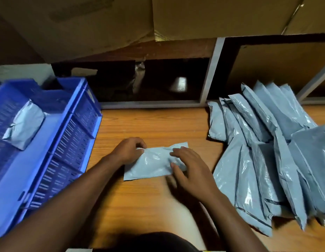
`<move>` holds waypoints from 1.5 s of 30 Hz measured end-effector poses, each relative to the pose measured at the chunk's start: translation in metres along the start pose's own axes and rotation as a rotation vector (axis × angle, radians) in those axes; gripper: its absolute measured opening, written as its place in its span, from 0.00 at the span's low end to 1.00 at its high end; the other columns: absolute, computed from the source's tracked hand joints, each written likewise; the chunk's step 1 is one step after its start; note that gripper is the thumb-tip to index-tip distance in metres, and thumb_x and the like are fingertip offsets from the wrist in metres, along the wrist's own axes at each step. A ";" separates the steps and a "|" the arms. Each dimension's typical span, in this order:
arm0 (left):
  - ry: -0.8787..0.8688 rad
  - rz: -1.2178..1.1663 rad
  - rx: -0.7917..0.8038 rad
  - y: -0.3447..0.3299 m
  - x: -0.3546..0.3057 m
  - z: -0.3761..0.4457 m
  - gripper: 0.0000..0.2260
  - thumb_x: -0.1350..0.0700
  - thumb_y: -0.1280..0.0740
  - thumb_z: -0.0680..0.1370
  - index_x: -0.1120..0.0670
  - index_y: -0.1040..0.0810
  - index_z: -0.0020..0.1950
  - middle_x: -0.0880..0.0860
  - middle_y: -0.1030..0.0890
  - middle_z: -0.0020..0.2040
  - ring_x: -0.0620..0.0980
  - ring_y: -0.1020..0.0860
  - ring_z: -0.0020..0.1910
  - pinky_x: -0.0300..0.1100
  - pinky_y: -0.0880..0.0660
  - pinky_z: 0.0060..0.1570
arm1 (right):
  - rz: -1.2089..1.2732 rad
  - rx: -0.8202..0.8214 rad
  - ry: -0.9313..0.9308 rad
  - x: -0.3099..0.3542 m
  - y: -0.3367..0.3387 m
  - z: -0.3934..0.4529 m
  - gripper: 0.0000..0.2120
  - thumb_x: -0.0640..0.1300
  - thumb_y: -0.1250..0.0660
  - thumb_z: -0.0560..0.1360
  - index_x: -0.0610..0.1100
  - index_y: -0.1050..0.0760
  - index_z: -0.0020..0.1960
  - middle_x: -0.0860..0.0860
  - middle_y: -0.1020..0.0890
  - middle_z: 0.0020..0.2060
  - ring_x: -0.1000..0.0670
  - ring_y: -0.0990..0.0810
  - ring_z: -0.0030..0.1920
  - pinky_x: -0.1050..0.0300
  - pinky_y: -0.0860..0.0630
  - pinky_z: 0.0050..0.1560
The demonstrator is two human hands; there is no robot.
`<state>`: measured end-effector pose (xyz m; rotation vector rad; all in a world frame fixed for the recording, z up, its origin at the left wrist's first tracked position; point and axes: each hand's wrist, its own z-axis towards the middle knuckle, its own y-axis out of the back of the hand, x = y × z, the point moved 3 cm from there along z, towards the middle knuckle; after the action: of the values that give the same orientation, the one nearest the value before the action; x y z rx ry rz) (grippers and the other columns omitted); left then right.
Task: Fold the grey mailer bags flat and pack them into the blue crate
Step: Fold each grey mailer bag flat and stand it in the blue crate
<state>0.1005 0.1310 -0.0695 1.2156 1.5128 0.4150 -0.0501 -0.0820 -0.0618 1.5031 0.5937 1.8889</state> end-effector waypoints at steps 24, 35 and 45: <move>-0.187 0.370 -0.319 -0.079 0.030 -0.010 0.26 0.47 0.56 0.87 0.54 0.37 0.81 0.52 0.38 0.82 0.51 0.42 0.82 0.53 0.44 0.79 | -0.455 0.269 -0.015 -0.025 -0.117 0.056 0.28 0.59 0.59 0.87 0.51 0.46 0.84 0.50 0.48 0.84 0.48 0.56 0.84 0.42 0.56 0.82; -0.094 0.383 -0.271 -0.080 0.023 -0.007 0.31 0.44 0.65 0.86 0.53 0.36 0.81 0.52 0.38 0.81 0.52 0.42 0.82 0.53 0.45 0.79 | -0.507 0.286 -0.001 -0.024 -0.121 0.058 0.26 0.54 0.56 0.87 0.49 0.45 0.84 0.46 0.47 0.83 0.43 0.54 0.84 0.39 0.53 0.81; -0.205 0.185 -0.342 -0.056 0.029 -0.010 0.35 0.39 0.66 0.84 0.54 0.37 0.81 0.48 0.40 0.81 0.45 0.45 0.82 0.47 0.52 0.80 | -0.399 0.273 -0.046 0.003 -0.117 0.078 0.29 0.55 0.57 0.85 0.45 0.33 0.79 0.47 0.34 0.80 0.43 0.39 0.81 0.38 0.48 0.81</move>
<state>0.0694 0.1356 -0.1249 1.0910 1.1054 0.6248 0.0494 -0.0031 -0.1219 1.4560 1.0775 1.5072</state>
